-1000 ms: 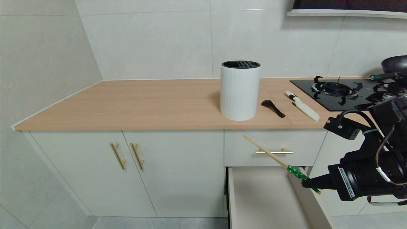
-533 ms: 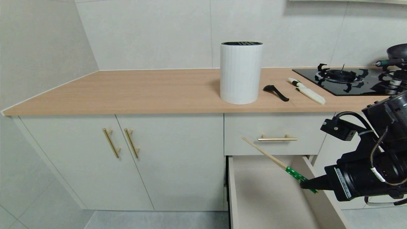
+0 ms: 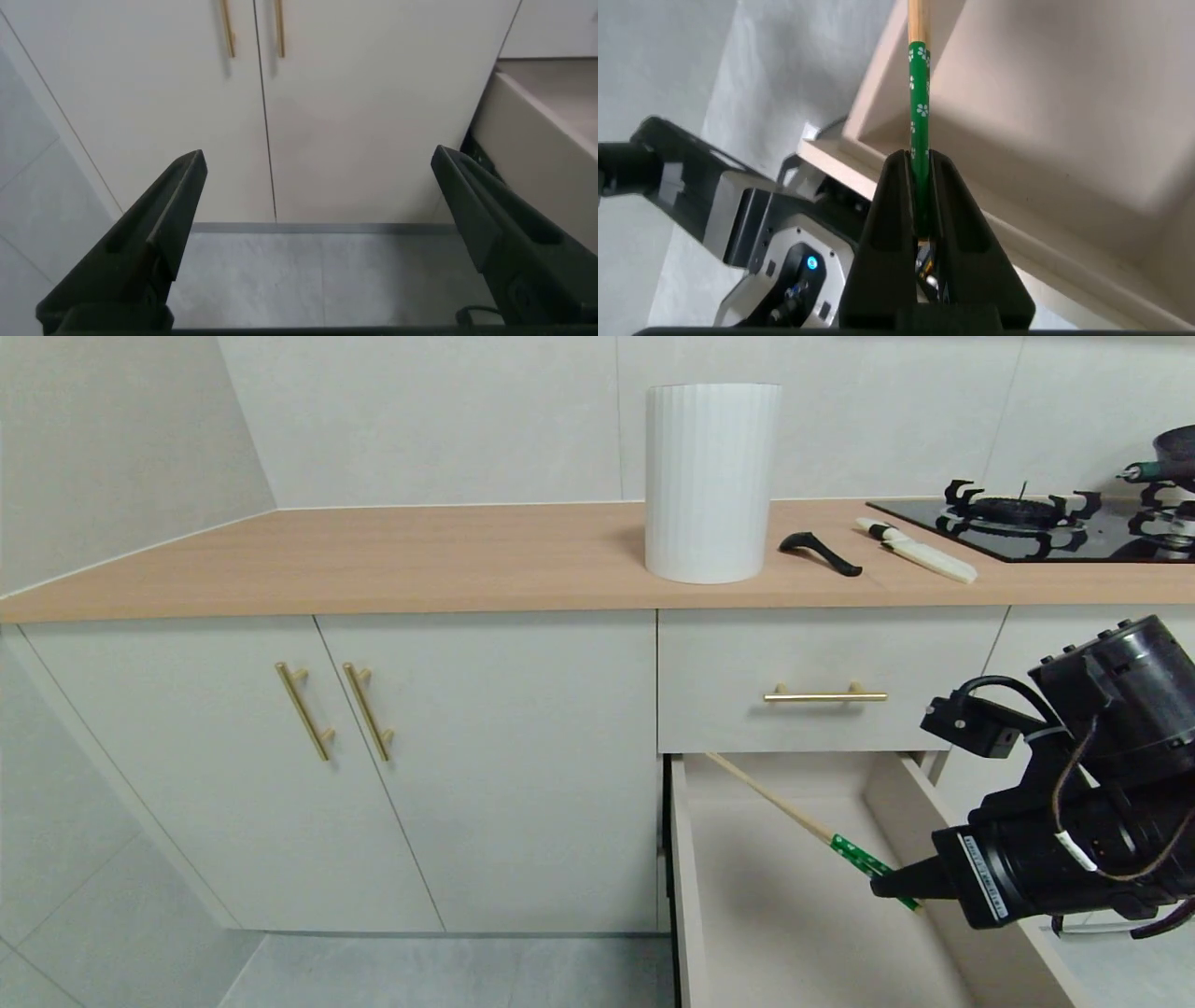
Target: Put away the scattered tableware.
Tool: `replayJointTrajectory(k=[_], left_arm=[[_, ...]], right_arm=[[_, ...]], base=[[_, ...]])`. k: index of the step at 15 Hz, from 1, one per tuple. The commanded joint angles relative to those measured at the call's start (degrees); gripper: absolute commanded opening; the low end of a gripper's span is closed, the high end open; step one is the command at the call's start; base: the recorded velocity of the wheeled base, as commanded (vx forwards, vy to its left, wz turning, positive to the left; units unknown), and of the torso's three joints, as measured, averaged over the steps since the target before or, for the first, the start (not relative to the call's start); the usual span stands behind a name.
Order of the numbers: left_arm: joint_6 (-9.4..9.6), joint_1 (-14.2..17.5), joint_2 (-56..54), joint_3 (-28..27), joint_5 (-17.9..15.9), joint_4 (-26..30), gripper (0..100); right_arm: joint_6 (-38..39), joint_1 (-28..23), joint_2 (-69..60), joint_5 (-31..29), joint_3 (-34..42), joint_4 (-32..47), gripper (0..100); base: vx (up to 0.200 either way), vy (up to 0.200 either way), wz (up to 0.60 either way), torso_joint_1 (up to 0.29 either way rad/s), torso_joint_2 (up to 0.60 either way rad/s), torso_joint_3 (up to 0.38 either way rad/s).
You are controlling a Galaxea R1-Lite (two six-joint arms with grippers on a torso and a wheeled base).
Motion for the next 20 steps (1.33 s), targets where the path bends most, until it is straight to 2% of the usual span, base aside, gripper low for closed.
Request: replayJointTrajectory(k=[1, 5, 7, 13, 16, 20], left_arm=[[-0.01, 0.0, 0.1, 0.0, 0.0, 0.0, 100], [-0.01, 0.0, 0.1, 0.0, 0.0, 0.0, 100], [-0.01, 0.0, 0.1, 0.0, 0.0, 0.0, 100], [-0.01, 0.0, 0.1, 0.0, 0.0, 0.0, 100], [-0.01, 0.0, 0.1, 0.0, 0.0, 0.0, 100], [-0.01, 0.0, 0.1, 0.0, 0.0, 0.0, 100]], right_arm=[[0.0, 0.0, 0.9, 0.0, -0.1, -0.1, 0], [0.3, -0.4, 4.0, -0.2, 0.0, -3.9, 0], [0.6, -2.7, 10.2, -1.2, -0.3, -7.5, 0], [2.8, -5.1, 23.8, -4.1, -3.0, -9.4, 0], [8.4, -4.5, 34.4, -4.9, -3.8, -17.5, 0], [9.4, -2.5, 42.9, -8.4, -3.9, -25.1, 0]], base=[[0.000, 0.000, 0.00, -0.027, 0.13, 0.100], [0.000, 0.000, 0.00, -0.004, 0.02, 0.009], [0.000, 0.000, 0.00, 0.000, 0.00, 0.000], [0.000, 0.000, 0.00, 0.000, 0.00, 0.000], [0.000, 0.000, 0.00, 0.000, 0.00, 0.000], [0.000, 0.000, 0.00, 0.000, 0.00, 0.000]])
